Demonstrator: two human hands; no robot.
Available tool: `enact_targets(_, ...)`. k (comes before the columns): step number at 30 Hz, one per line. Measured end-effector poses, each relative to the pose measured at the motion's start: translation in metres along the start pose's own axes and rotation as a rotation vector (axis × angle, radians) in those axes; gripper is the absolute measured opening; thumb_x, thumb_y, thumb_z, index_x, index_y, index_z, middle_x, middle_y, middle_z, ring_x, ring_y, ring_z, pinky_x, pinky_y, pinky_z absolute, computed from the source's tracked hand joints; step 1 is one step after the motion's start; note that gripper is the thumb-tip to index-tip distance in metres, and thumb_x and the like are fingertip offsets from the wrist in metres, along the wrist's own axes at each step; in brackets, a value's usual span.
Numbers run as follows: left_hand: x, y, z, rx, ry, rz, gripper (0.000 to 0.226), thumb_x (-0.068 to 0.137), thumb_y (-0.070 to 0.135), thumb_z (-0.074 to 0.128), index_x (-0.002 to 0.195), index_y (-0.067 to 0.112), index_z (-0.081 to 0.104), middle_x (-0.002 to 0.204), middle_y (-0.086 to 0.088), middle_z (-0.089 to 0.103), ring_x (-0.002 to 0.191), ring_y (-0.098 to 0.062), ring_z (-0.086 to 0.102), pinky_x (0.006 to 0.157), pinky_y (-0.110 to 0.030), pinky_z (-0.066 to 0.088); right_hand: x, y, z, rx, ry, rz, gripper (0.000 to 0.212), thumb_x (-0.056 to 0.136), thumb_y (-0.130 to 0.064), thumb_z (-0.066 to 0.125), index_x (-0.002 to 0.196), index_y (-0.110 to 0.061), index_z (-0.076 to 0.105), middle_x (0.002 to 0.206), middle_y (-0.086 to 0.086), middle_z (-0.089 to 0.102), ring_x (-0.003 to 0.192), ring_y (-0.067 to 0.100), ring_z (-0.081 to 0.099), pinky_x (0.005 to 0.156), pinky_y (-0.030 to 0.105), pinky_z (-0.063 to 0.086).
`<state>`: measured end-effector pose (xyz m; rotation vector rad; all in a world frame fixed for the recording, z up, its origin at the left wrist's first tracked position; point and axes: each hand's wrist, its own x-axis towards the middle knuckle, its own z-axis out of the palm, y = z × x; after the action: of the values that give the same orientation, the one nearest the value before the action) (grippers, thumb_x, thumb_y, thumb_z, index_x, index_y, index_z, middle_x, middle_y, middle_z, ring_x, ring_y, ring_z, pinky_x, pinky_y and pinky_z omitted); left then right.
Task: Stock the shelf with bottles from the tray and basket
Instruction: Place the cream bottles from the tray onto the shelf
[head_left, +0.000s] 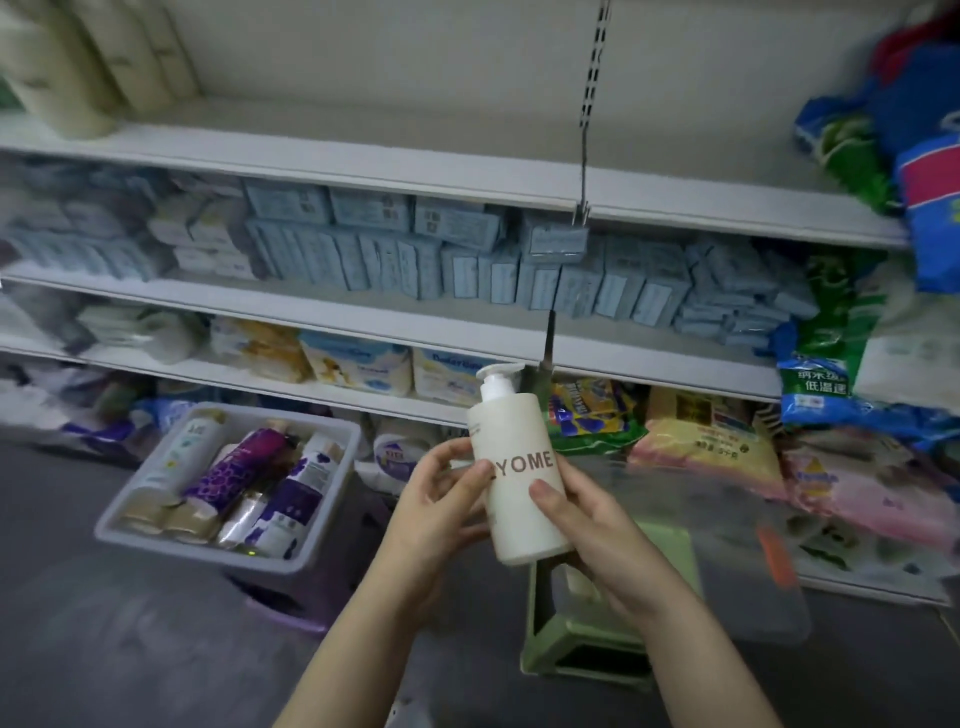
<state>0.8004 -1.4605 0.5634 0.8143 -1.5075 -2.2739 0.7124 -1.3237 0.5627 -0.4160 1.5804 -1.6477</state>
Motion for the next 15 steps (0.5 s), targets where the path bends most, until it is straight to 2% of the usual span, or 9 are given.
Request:
enact_targets(2, -0.01, 0.008, -0.018, -0.006, -0.006, 0.036, 0.038, 0.079, 0.026, 0.068, 0.116, 0.02, 0.059, 0.105, -0.015, 0.07, 0.09, -0.029, 0.071, 0.071, -0.036, 0.059, -0.001, -0.001, 0.016, 0.001, -0.033, -0.002, 0.056, 0.072, -0.048, 0.071, 0.126, -0.037, 0.058, 0.117, -0.001, 0.071, 0.111, 0.028, 0.065, 0.09, 0.055, 0.05)
enact_targets(4, -0.016, 0.02, -0.037, -0.017, -0.013, 0.072, 0.036, 0.083, 0.02, 0.067, 0.117, 0.018, 0.059, 0.107, -0.016, 0.07, 0.097, -0.032, 0.07, 0.073, -0.037, 0.06, 0.001, -0.007, 0.037, 0.01, -0.061, -0.015, 0.05, 0.077, -0.038, 0.072, 0.125, -0.033, 0.059, 0.116, 0.001, 0.071, 0.107, 0.025, 0.068, 0.079, 0.043, 0.056)
enact_targets(7, -0.022, 0.04, -0.075, -0.021, -0.034, 0.119, 0.04, 0.085, 0.021, 0.071, 0.123, 0.02, 0.059, 0.11, -0.009, 0.071, 0.1, -0.025, 0.069, 0.073, -0.03, 0.058, 0.011, -0.015, 0.082, 0.056, -0.049, -0.051, 0.045, 0.079, -0.025, 0.075, 0.121, -0.023, 0.061, 0.11, 0.003, 0.073, 0.093, 0.018, 0.071, 0.061, 0.027, 0.054)
enact_targets(9, -0.027, 0.058, -0.108, -0.019, -0.058, 0.143, 0.046, 0.081, 0.026, 0.07, 0.126, 0.023, 0.058, 0.116, -0.005, 0.07, 0.106, -0.021, 0.068, 0.08, -0.032, 0.056, 0.023, -0.014, 0.122, 0.07, -0.016, -0.078, 0.043, 0.079, -0.026, 0.075, 0.12, -0.021, 0.062, 0.109, 0.005, 0.073, 0.092, 0.018, 0.071, 0.063, 0.027, 0.055)
enact_targets(11, -0.033, 0.079, -0.148, -0.014, -0.072, 0.143, 0.042, 0.083, 0.025, 0.067, 0.125, 0.024, 0.059, 0.119, -0.002, 0.069, 0.11, -0.019, 0.066, 0.086, -0.036, 0.055, 0.037, -0.01, 0.168, 0.102, 0.017, -0.09, 0.047, 0.076, -0.028, 0.073, 0.121, -0.02, 0.062, 0.111, 0.007, 0.073, 0.096, 0.022, 0.071, 0.066, 0.029, 0.056)
enact_targets(13, -0.038, 0.102, -0.195, -0.014, -0.03, 0.168, 0.032, 0.089, 0.02, 0.066, 0.12, 0.025, 0.061, 0.121, 0.002, 0.068, 0.112, -0.017, 0.064, 0.089, -0.035, 0.053, 0.051, -0.01, 0.214, 0.149, 0.043, -0.088, 0.051, 0.073, -0.031, 0.07, 0.123, -0.02, 0.062, 0.11, 0.008, 0.073, 0.092, 0.022, 0.071, 0.061, 0.028, 0.055)
enact_targets(15, -0.041, 0.125, -0.243, 0.026, 0.036, 0.218, 0.035, 0.086, 0.024, 0.063, 0.12, 0.028, 0.061, 0.121, 0.009, 0.068, 0.113, -0.013, 0.062, 0.094, -0.032, 0.049, 0.064, -0.012, 0.255, 0.168, 0.049, -0.098, 0.052, 0.074, -0.031, 0.078, 0.123, -0.022, 0.062, 0.11, 0.008, 0.073, 0.089, 0.022, 0.07, 0.057, 0.027, 0.053)
